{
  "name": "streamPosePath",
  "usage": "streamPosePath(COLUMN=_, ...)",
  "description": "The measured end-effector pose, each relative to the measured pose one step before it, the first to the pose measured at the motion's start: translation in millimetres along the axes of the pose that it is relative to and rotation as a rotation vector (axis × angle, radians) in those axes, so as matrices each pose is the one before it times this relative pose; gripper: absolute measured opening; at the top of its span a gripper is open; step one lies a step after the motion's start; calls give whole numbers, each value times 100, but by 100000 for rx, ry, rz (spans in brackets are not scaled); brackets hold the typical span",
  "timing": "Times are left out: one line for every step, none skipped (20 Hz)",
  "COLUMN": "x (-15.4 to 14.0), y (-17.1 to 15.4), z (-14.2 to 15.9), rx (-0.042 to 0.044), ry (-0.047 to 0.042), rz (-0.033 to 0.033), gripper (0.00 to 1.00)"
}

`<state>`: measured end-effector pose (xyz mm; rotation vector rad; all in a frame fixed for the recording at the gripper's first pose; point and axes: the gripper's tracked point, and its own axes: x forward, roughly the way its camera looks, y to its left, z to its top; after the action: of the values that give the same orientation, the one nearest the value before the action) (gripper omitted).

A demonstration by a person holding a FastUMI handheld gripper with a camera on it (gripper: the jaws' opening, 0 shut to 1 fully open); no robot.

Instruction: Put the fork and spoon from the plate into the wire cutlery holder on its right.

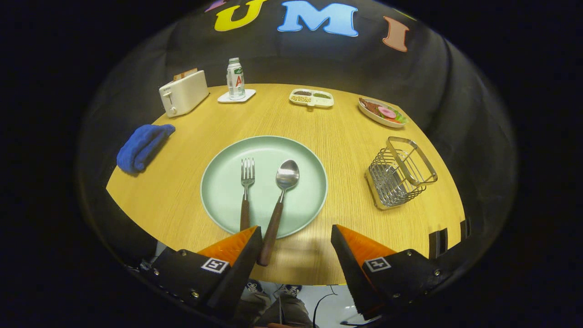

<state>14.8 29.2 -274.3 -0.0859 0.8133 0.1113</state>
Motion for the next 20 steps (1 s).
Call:
streamPosePath(x=-25, y=-134, z=-201, rx=-879, ry=848, rz=177, gripper=93)
streamPosePath(x=2, y=-242, z=-141, rx=-549, ry=457, rz=202, gripper=93)
streamPosePath(x=32, y=-447, z=-307, rx=-403, ry=699, rz=-217, gripper=93)
streamPosePath(x=153, y=-276, z=-159, rx=-42, ry=750, rz=120, gripper=93)
streamPosePath(x=272, y=15, z=-207, rx=337, ry=990, rz=324, gripper=93)
streamPosePath(x=218, y=204, z=7, rx=181, ry=180, rz=1109, gripper=93)
streamPosePath(x=251, y=-100, z=-202, rx=-967, ry=898, rz=-246, gripper=93)
streamPosePath(x=152, y=129, z=32, rx=-1745, ry=111, rz=978, gripper=89)
streamPosePath(x=184, y=74, z=-172, rx=-2562, ry=1137, rz=343, gripper=79)
streamPosePath(x=438, y=375, z=-306, rx=-3452, ry=2271, rz=1864, gripper=74)
streamPosePath(x=118, y=207, z=-911, rx=-3317, ry=4691, rz=1490, gripper=54)
streamPosePath(x=55, y=-121, z=-186, rx=-294, ry=1150, rz=-380, gripper=35)
streamPosePath(x=-68, y=-297, z=490, rx=1527, ry=-1456, rz=282, gripper=16)
streamPosePath(x=-153, y=-369, z=108, rx=1787, ry=-515, rz=-40, gripper=16)
streamPosePath(x=-728, y=-49, z=310, rx=1377, ry=130, rz=240, gripper=8)
streamPosePath(x=-433, y=-75, z=355, rx=1203, ry=-967, rz=1365, gripper=8)
streamPosePath(x=-561, y=-237, z=523, rx=714, ry=-1941, rz=969, gripper=8)
streamPosePath(x=-517, y=-236, z=594, rx=-355, ry=-1296, rz=885, gripper=8)
streamPosePath(x=-574, y=-146, z=263, rx=-155, ry=-613, rz=1154, gripper=8)
streamPosePath(x=-668, y=-47, z=490, rx=805, ry=-1172, rz=1624, gripper=8)
